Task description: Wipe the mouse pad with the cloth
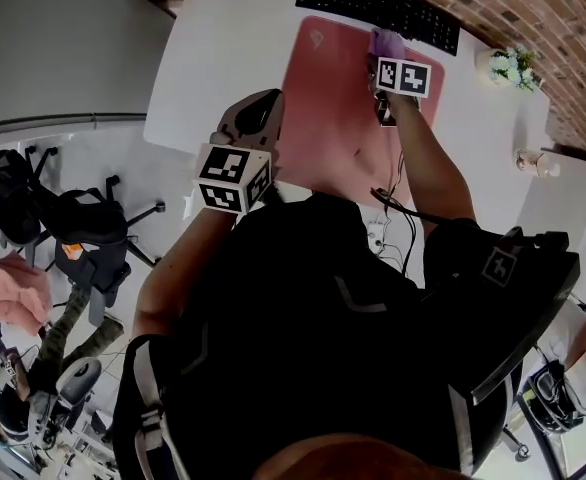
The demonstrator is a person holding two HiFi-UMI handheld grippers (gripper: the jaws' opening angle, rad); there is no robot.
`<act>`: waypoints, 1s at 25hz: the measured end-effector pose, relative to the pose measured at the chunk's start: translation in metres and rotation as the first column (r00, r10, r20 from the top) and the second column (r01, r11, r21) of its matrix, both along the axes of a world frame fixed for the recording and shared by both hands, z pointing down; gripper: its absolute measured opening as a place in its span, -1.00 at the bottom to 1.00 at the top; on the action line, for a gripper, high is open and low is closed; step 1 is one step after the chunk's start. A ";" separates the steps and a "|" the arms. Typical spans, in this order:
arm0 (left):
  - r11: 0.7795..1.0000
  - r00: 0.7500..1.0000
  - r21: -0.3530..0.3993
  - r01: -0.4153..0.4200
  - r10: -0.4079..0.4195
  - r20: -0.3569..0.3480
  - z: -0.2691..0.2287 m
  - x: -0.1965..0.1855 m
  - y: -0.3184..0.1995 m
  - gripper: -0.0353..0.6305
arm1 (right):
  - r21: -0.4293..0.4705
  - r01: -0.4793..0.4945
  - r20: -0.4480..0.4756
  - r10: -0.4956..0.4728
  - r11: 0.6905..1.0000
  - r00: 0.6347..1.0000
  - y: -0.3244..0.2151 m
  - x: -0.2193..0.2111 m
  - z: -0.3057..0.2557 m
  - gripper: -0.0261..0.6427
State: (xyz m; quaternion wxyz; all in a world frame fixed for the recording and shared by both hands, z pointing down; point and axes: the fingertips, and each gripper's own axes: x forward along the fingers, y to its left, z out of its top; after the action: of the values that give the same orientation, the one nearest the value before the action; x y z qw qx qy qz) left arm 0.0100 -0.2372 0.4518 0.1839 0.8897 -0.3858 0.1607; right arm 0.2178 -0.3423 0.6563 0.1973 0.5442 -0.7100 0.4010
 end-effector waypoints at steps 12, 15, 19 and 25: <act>0.996 0.996 -0.004 0.086 -0.086 0.009 0.001 -0.035 0.006 -0.89 | -0.001 0.081 0.030 -0.081 0.997 0.996 -0.022 -0.056 -0.001 -0.76; 0.995 0.995 -0.001 0.104 -0.104 0.001 -0.001 -0.043 0.007 -0.89 | 0.006 0.109 0.041 -0.109 0.994 0.993 -0.028 -0.072 -0.004 -0.76; 0.993 0.993 0.001 0.120 -0.120 0.005 -0.001 -0.052 0.008 -0.88 | 0.005 0.136 0.049 -0.136 0.991 0.989 -0.035 -0.092 -0.004 -0.76; 0.988 0.988 -0.008 0.156 -0.156 0.010 0.001 -0.067 0.009 -0.88 | -0.004 0.158 0.058 -0.158 0.987 0.986 -0.042 -0.113 -0.001 -0.76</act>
State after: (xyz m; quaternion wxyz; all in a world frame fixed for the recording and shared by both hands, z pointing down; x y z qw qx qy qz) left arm -0.0573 -0.2280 0.4528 0.1981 0.8552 -0.4544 0.1516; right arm 0.1045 -0.3845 0.6550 0.2104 0.4735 -0.7546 0.4026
